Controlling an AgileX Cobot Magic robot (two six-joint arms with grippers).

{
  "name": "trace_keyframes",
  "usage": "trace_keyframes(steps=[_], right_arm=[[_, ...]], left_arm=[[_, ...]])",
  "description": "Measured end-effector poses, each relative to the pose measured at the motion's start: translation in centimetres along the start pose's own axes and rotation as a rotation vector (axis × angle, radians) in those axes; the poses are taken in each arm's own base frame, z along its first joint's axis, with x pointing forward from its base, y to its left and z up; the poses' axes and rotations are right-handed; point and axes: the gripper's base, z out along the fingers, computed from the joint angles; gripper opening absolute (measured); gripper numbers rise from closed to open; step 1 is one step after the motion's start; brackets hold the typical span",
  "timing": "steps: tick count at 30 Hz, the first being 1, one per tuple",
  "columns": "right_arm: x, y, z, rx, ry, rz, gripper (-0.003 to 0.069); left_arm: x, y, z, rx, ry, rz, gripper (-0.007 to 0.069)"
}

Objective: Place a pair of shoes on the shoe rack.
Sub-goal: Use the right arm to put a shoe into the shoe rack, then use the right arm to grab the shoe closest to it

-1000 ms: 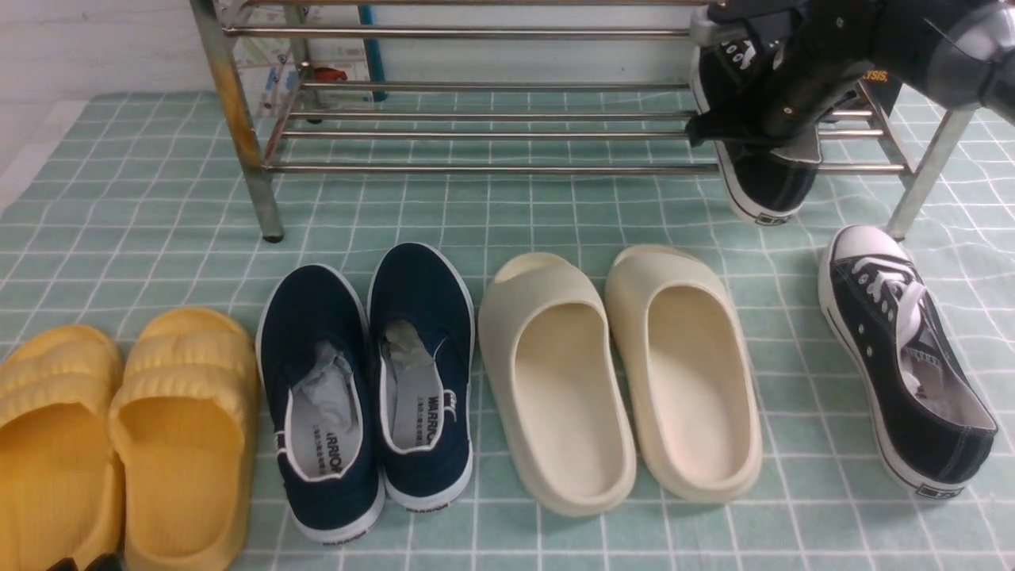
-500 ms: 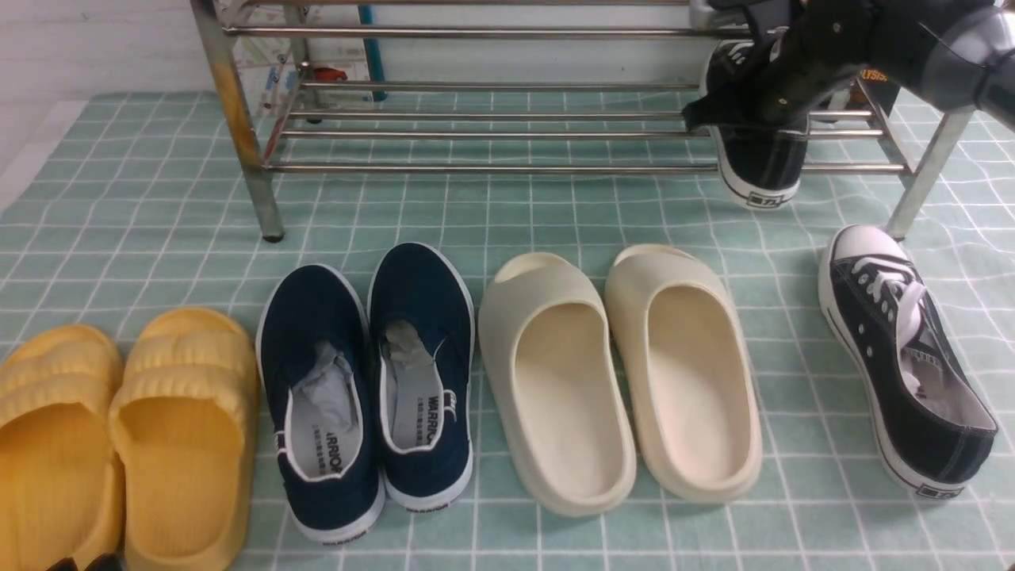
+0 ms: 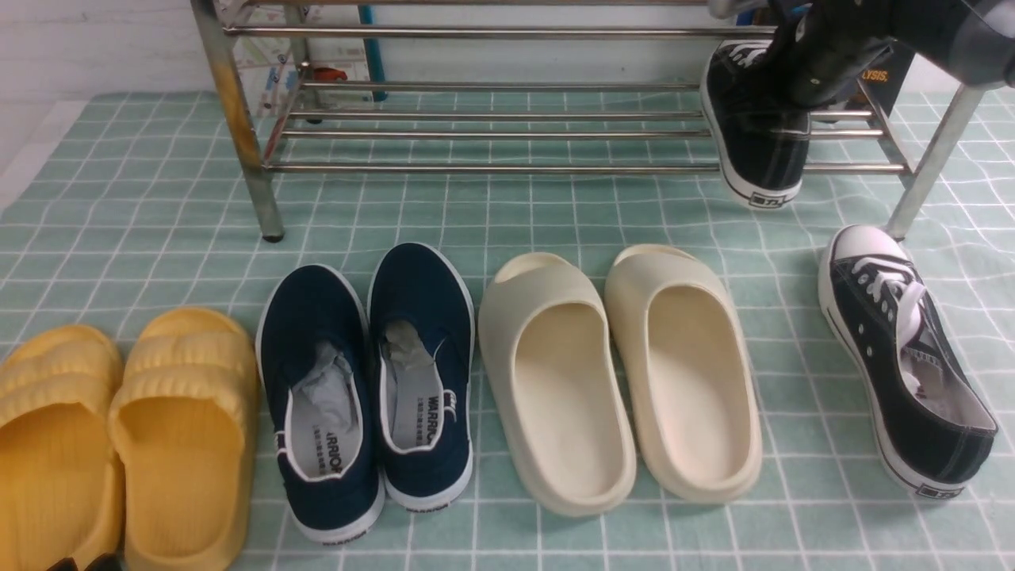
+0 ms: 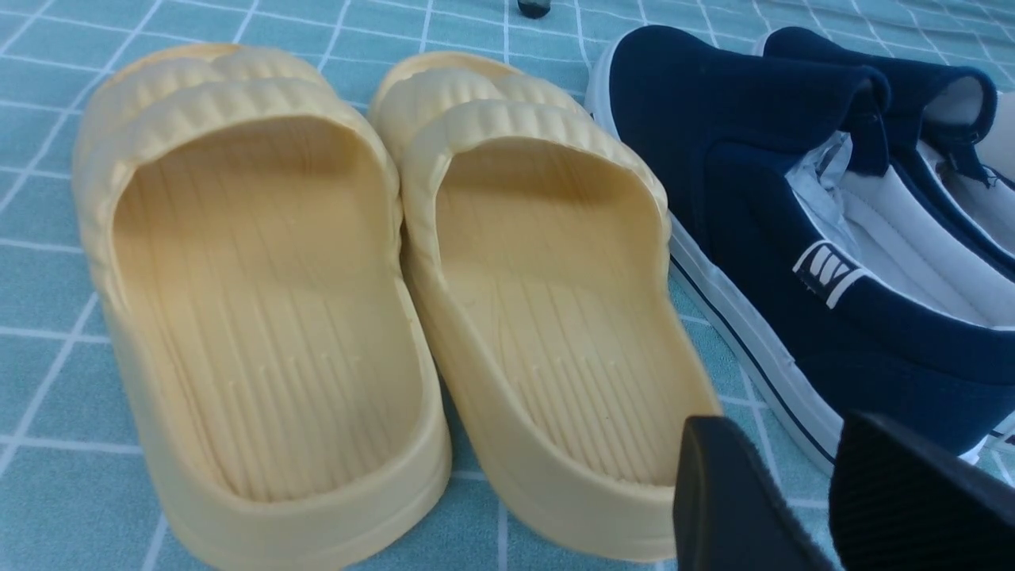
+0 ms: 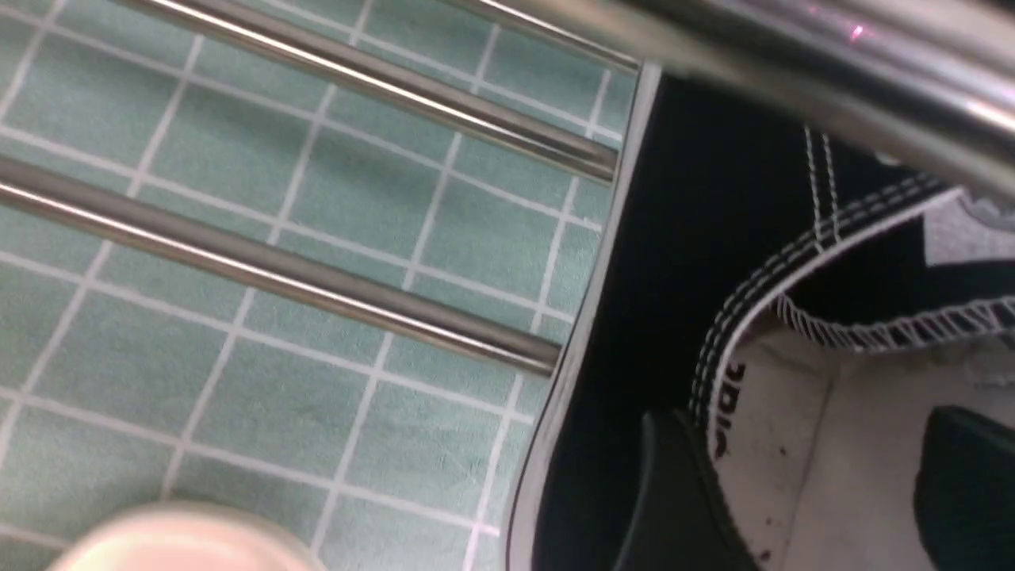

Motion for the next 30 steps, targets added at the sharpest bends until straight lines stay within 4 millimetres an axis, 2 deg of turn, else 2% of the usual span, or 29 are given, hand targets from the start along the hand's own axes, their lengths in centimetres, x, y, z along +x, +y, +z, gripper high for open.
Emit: trace_keyframes(steps=[4,8,9,10,13,15,16,17,19,20,22,23,24,26,28,30], right_arm=[[0.2,0.0,-0.2,0.0,0.031,0.0,0.0406],[0.4,0.0,-1.5,-0.024,0.101,0.017,0.0392],[0.4,0.0,-2.8,-0.041,0.129,0.018,0.039],[0.4,0.0,-3.0,-0.044,0.133,0.018,0.039],[0.2,-0.5,-7.7,-0.063,0.17,0.018,0.0389],[-0.1,-0.8,-10.2,-0.06,0.137,0.029,0.0387],[-0.2,-0.8,-10.5,-0.059,0.131,0.03,0.0387],[-0.3,-1.0,-11.8,-0.056,0.111,0.039,0.0386],[0.2,-1.2,-13.9,-0.053,0.1,0.059,0.0386],[1.2,-1.3,-15.0,-0.054,0.118,0.07,0.0386],[2.4,-1.2,-15.3,-0.055,0.151,0.072,0.0386],[4.6,-0.9,-15.2,-0.058,0.222,0.078,0.0386],[6.0,-0.8,-15.2,-0.058,0.26,0.082,0.0386],[8.9,-0.4,-14.4,-0.054,0.341,0.095,0.0386],[13.1,0.1,-12.6,-0.039,0.412,0.111,0.0386],[15.4,0.5,-11.2,-0.027,0.404,0.125,0.0386]], left_arm=[[0.0,0.0,0.0,0.0,0.0,0.0,0.0221],[0.0,0.0,0.0,0.0,0.0,0.0,0.0221],[0.0,0.0,0.0,0.0,0.0,0.0,0.0221],[0.0,0.0,0.0,0.0,0.0,0.0,0.0221],[0.0,0.0,0.0,0.0,0.0,0.0,0.0221],[0.0,0.0,0.0,0.0,0.0,0.0,0.0221],[0.0,0.0,0.0,0.0,0.0,0.0,0.0221],[0.0,0.0,0.0,0.0,0.0,0.0,0.0221],[0.0,0.0,0.0,0.0,0.0,0.0,0.0221],[0.0,0.0,0.0,0.0,0.0,0.0,0.0221],[0.0,0.0,0.0,0.0,0.0,0.0,0.0221],[0.0,0.0,0.0,0.0,0.0,0.0,0.0221],[0.0,0.0,0.0,0.0,0.0,0.0,0.0221],[0.0,0.0,0.0,0.0,0.0,0.0,0.0221],[0.0,0.0,0.0,0.0,0.0,0.0,0.0221],[0.0,0.0,0.0,0.0,0.0,0.0,0.0221]])
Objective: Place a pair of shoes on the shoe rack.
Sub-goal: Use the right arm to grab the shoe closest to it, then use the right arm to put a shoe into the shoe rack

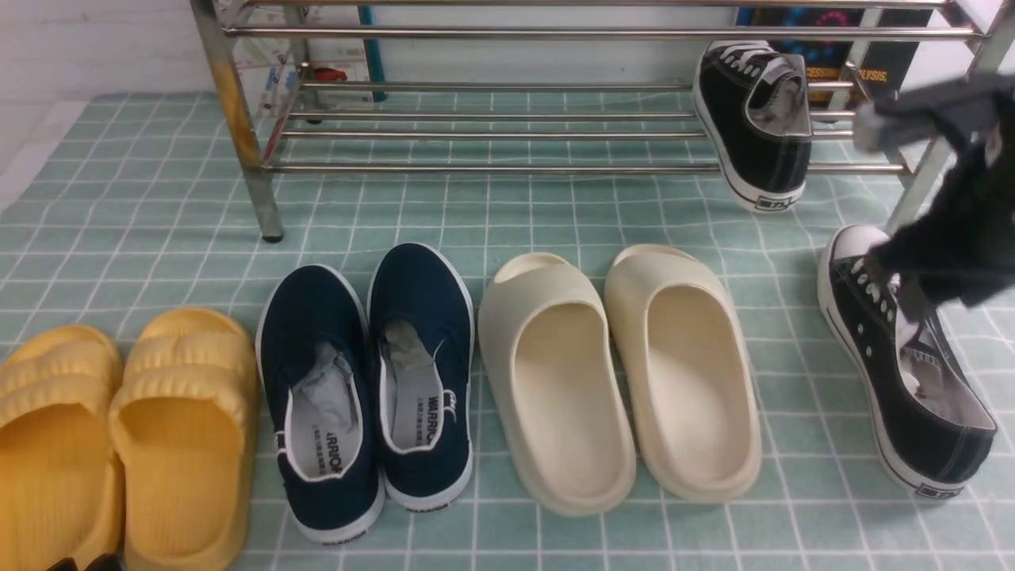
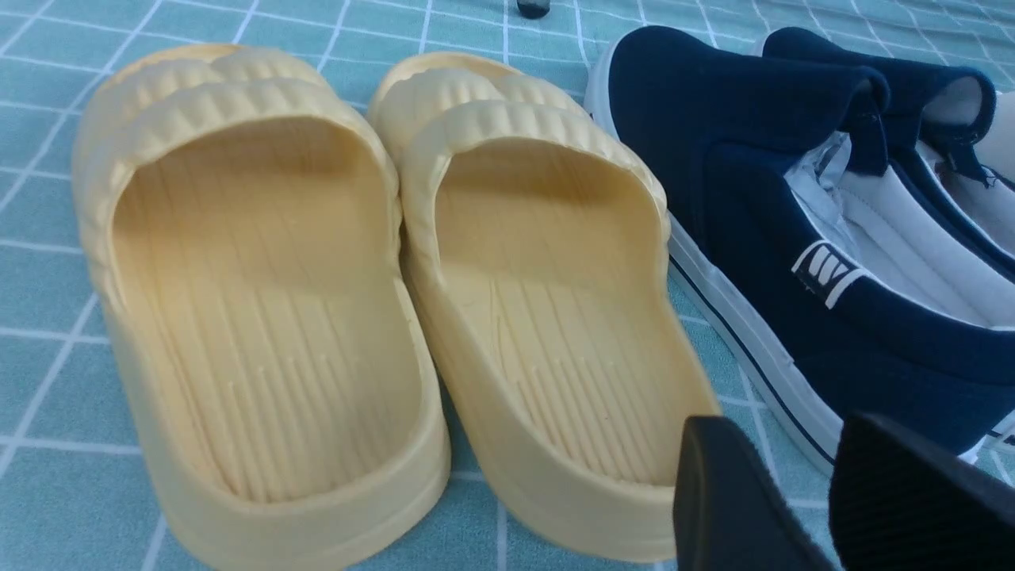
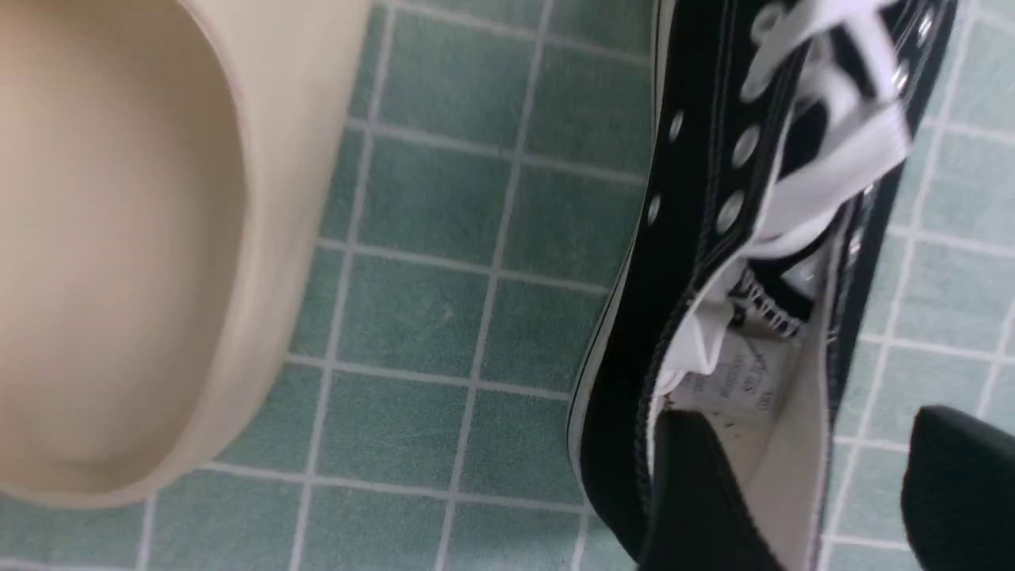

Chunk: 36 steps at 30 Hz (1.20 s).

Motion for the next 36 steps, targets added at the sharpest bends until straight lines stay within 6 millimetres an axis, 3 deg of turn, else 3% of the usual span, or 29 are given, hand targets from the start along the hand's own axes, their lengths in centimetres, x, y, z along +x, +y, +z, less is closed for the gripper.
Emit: trace_keyframes(steps=[1,2,4,6,8,10,11,12,13,14,16,21,26,29,32,36], right_arm=[[0.2,0.0,0.2,0.003,-0.001,-0.001,0.0386],[1.2,0.0,2.1,0.01,0.0,-0.001,0.0386],[1.6,0.1,3.4,0.013,-0.01,0.009,0.0384],[2.2,0.2,6.0,0.032,0.019,0.031,0.0368],[2.2,0.2,6.8,0.039,0.032,0.039,0.0356],[2.1,0.3,8.4,0.049,0.05,0.054,0.0296],[2.1,0.3,8.4,0.05,0.052,0.055,0.029],[2.0,0.3,8.4,0.05,0.05,0.062,0.0221],[2.0,0.3,8.4,0.05,0.05,0.062,0.0212],[2.0,0.4,8.4,0.049,0.046,0.068,0.0149],[2.0,0.3,8.2,0.046,0.037,0.071,0.005],[2.3,-0.2,6.3,0.078,0.037,0.058,0.0029],[1.8,-0.9,0.7,0.087,-0.044,0.045,0.0029],[0.4,-1.0,-1.5,0.087,-0.111,0.04,0.0029],[-1.1,-1.0,-2.2,0.087,-0.162,0.034,0.0029],[-3.8,-0.9,-1.4,0.095,-0.179,0.01,0.0029]], left_arm=[[0.0,0.0,0.0,0.0,0.0,0.0,0.0221],[0.0,0.0,0.0,0.0,0.0,0.0,0.0221],[0.0,0.0,0.0,0.0,0.0,0.0,0.0221],[0.0,0.0,0.0,0.0,0.0,0.0,0.0221],[0.0,0.0,0.0,0.0,0.0,0.0,0.0221],[0.0,0.0,0.0,0.0,0.0,0.0,0.0221],[0.0,0.0,0.0,0.0,0.0,0.0,0.0221],[0.0,0.0,0.0,0.0,0.0,0.0,0.0221],[0.0,0.0,0.0,0.0,0.0,0.0,0.0221],[0.0,0.0,0.0,0.0,0.0,0.0,0.0221],[0.0,0.0,0.0,0.0,0.0,0.0,0.0221],[0.0,0.0,0.0,0.0,0.0,0.0,0.0221],[0.0,0.0,0.0,0.0,0.0,0.0,0.0221],[0.0,0.0,0.0,0.0,0.0,0.0,0.0221],[0.0,0.0,0.0,0.0,0.0,0.0,0.0221],[0.0,0.0,0.0,0.0,0.0,0.0,0.0221]])
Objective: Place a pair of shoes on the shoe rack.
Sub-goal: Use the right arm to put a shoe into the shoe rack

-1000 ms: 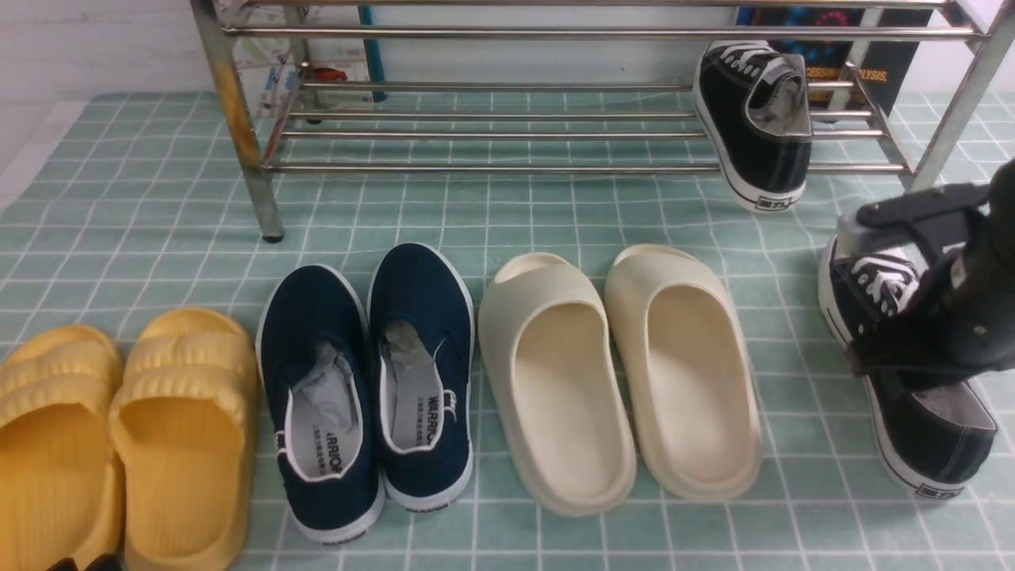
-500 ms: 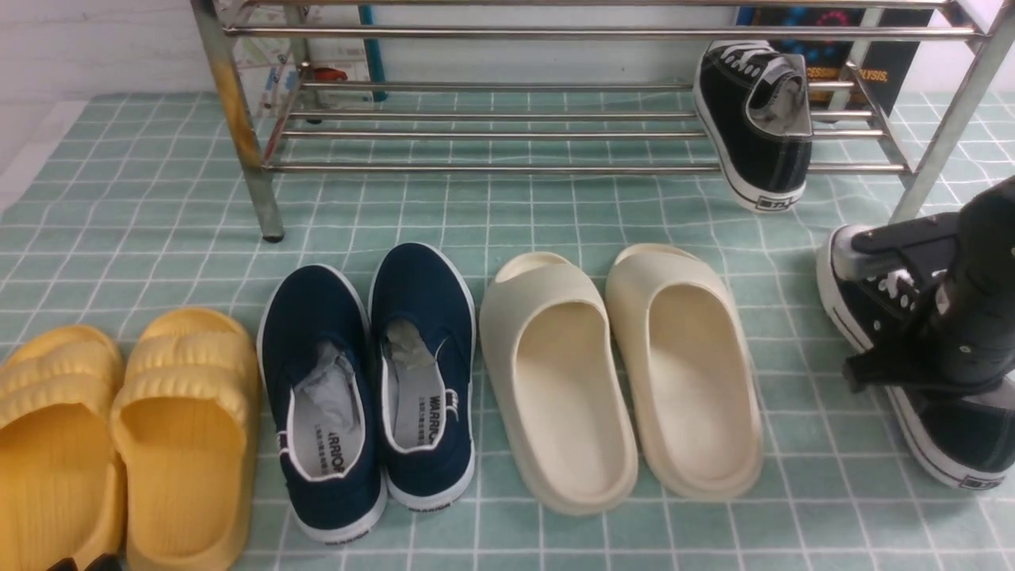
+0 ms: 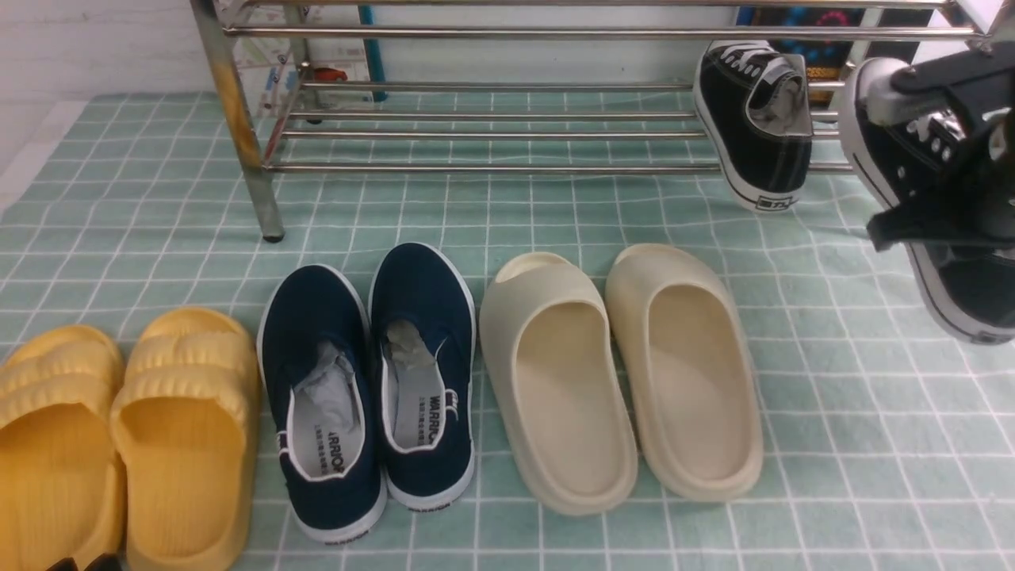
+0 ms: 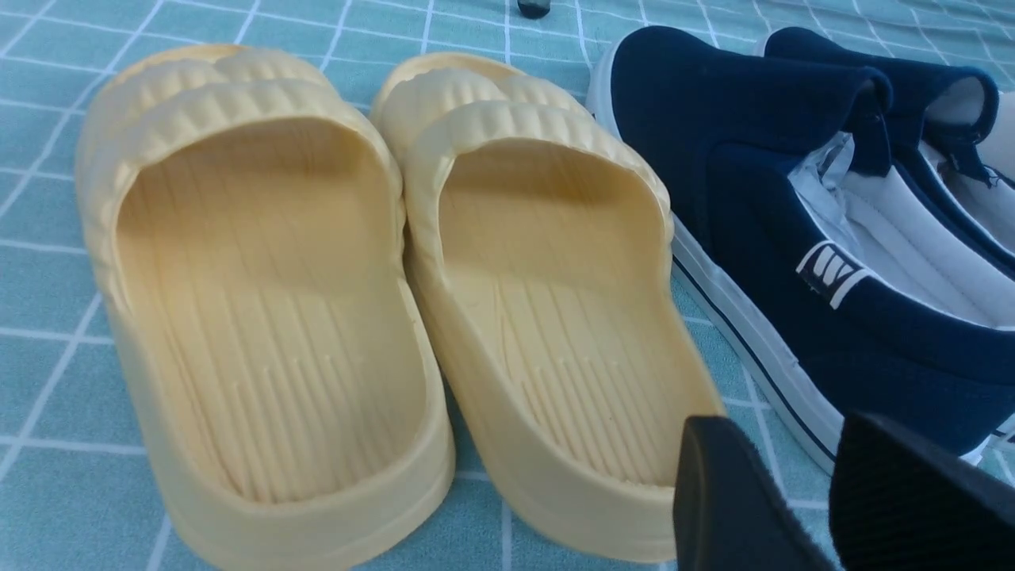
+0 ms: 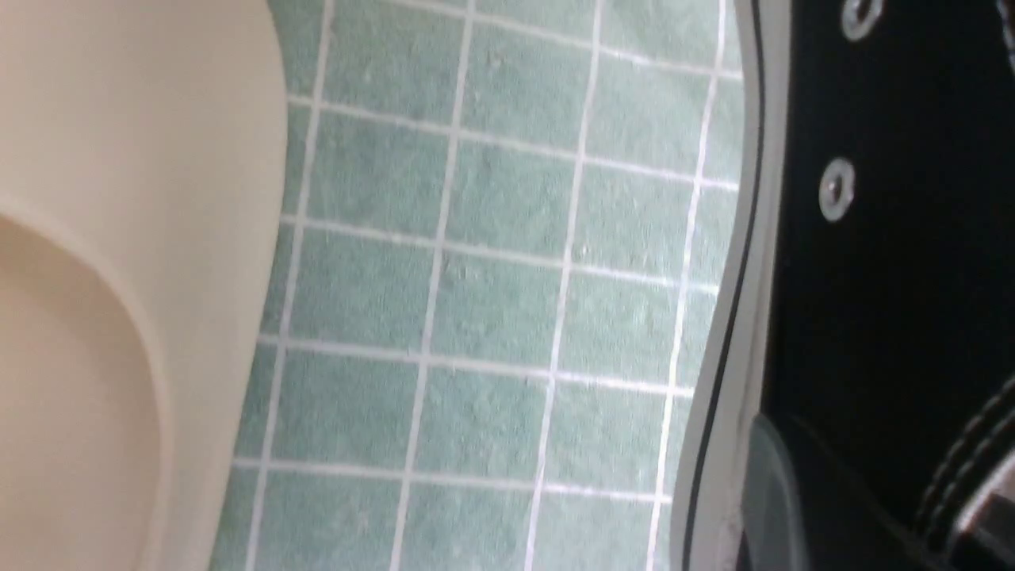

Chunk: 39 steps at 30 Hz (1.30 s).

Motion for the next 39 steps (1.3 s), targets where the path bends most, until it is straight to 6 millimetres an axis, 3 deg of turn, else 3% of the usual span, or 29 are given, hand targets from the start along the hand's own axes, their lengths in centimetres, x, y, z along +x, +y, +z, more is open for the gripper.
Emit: trace_keyframes(steps=[8,16,25,34,39], right_arm=[[-3.5,-0.8,3.9,0.014,0.038,0.048,0.0029],[-6.7,-2.0,5.5,-0.008,-0.002,0.077,0.0029],[-10.6,-1.6,8.9,-0.043,-0.058,0.09,0.0029],[-12.2,-1.3,11.3,-0.043,-0.063,0.062,0.0029],[-12.3,-1.2,11.4,-0.044,-0.065,0.049,0.0036]], left_arm=[[0.0,0.0,0.0,0.0,0.0,0.0,0.0221],[0.0,0.0,0.0,0.0,0.0,0.0,0.0221],[0.0,0.0,0.0,0.0,0.0,0.0,0.0221],[0.0,0.0,0.0,0.0,0.0,0.0,0.0221],[0.0,0.0,0.0,0.0,0.0,0.0,0.0221]])
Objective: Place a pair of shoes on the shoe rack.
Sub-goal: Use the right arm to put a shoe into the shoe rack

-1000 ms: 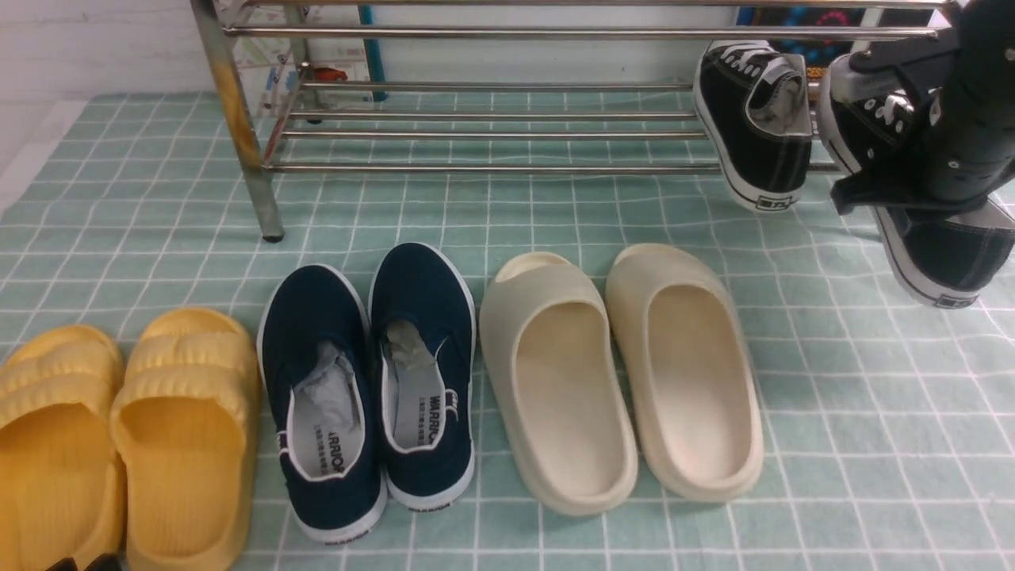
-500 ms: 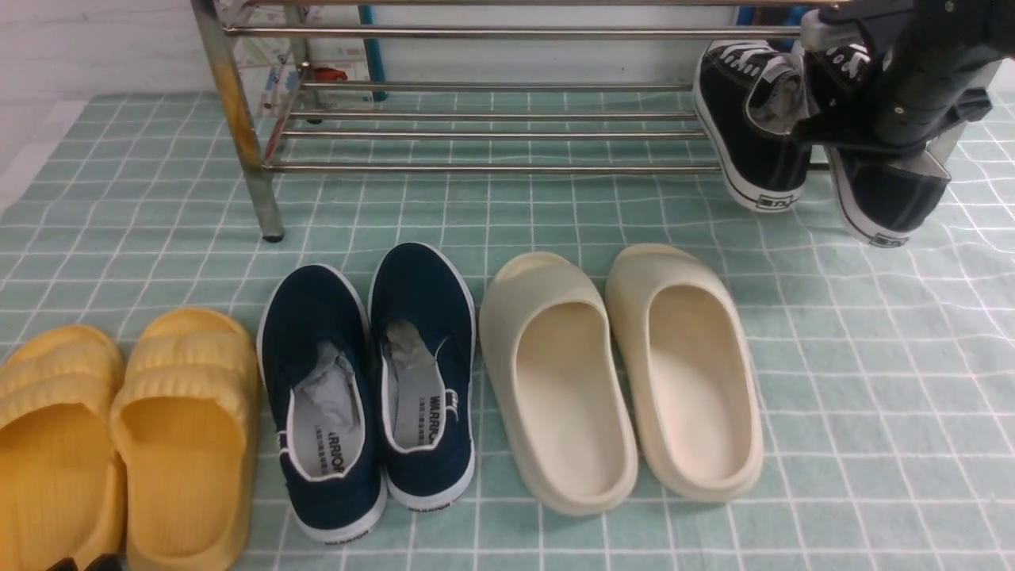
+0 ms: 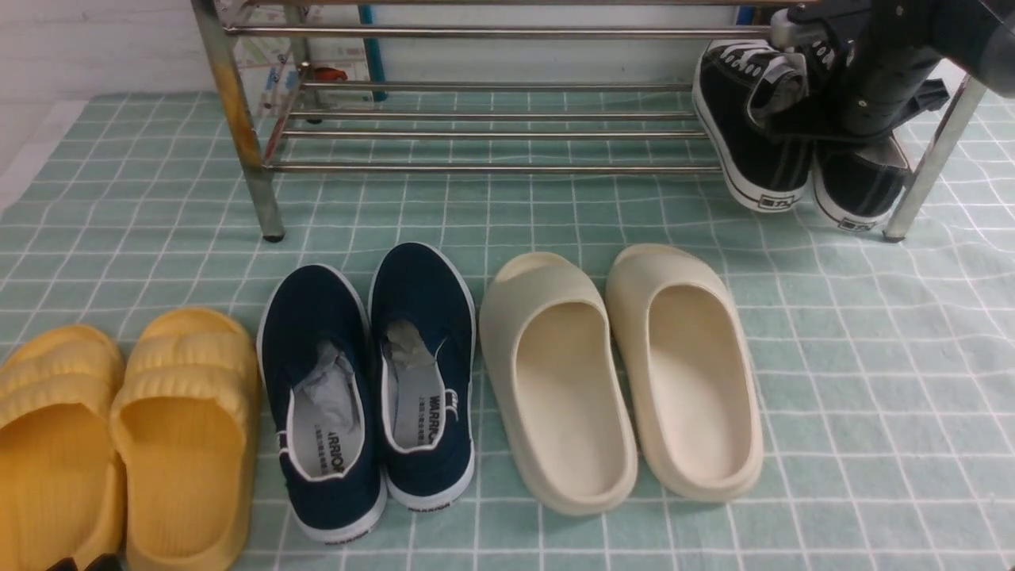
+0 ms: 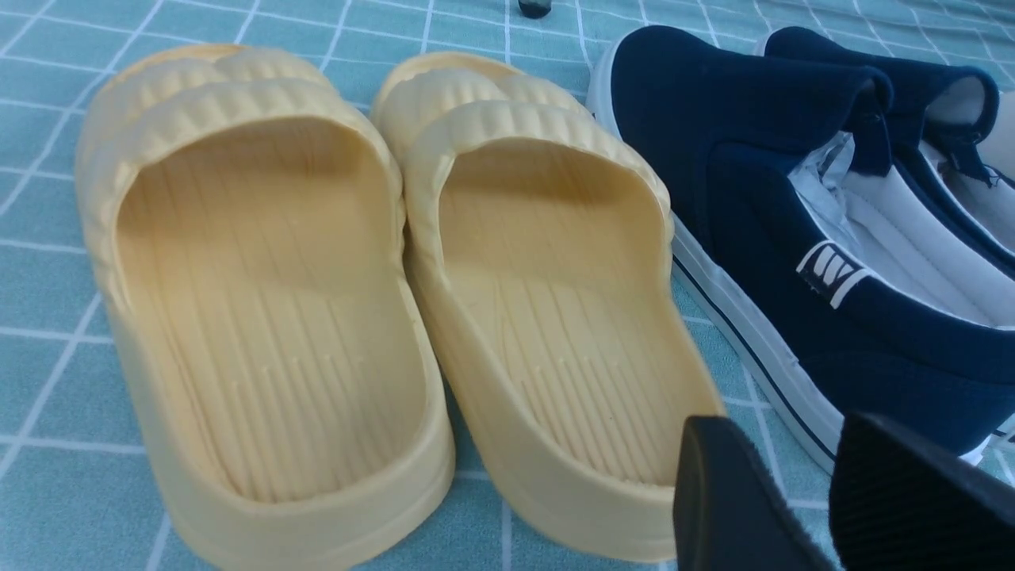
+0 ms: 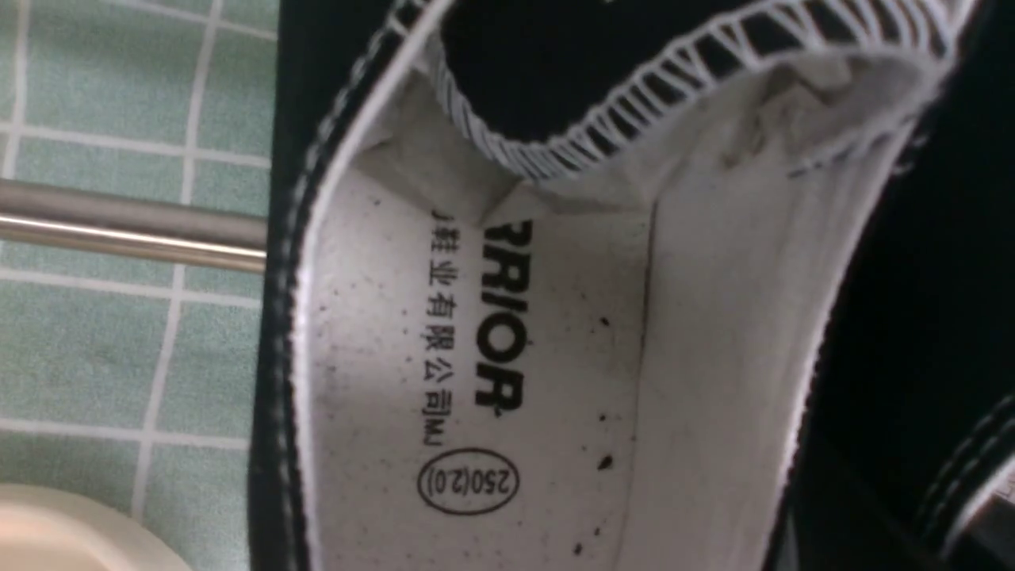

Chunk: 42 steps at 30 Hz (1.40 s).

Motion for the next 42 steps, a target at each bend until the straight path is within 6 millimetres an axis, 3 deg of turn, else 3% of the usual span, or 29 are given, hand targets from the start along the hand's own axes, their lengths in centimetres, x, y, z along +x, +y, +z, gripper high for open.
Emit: trace_keyframes(steps=[2,8,9,12,16,20,26,36,40,42], right_arm=[[0.0,0.0,0.0,-0.001,0.0,-0.004,0.0046],[-0.5,-0.2,-0.7,0.005,-0.014,-0.025,0.021],[-0.5,-0.2,-1.3,0.006,-0.002,-0.037,0.0283],[-0.5,-0.3,-2.6,-0.002,0.011,-0.059,0.0374],[-0.6,-0.3,-4.3,-0.026,0.005,-0.074,0.0421],[-0.6,-0.3,-5.5,-0.037,0.014,-0.074,0.0414],[0.0,-0.7,-7.0,-0.025,0.031,-0.12,0.0333],[1.4,-1.4,-3.9,-0.005,0.034,-0.14,0.0414],[1.3,-1.7,-3.8,0.038,0.013,-0.175,0.0333],[1.2,-1.9,-3.8,0.062,0.009,-0.193,0.02]], left_arm=[[0.0,0.0,0.0,0.0,0.0,0.0,0.0221],[0.0,0.0,0.0,0.0,0.0,0.0,0.0221],[0.0,0.0,0.0,0.0,0.0,0.0,0.0221],[0.0,0.0,0.0,0.0,0.0,0.0,0.0221],[0.0,0.0,0.0,0.0,0.0,0.0,0.0221],[0.0,0.0,0.0,0.0,0.0,0.0,0.0221],[0.0,0.0,0.0,0.0,0.0,0.0,0.0221],[0.0,0.0,0.0,0.0,0.0,0.0,0.0221],[0.0,0.0,0.0,0.0,0.0,0.0,0.0221],[0.0,0.0,0.0,0.0,0.0,0.0,0.0221]])
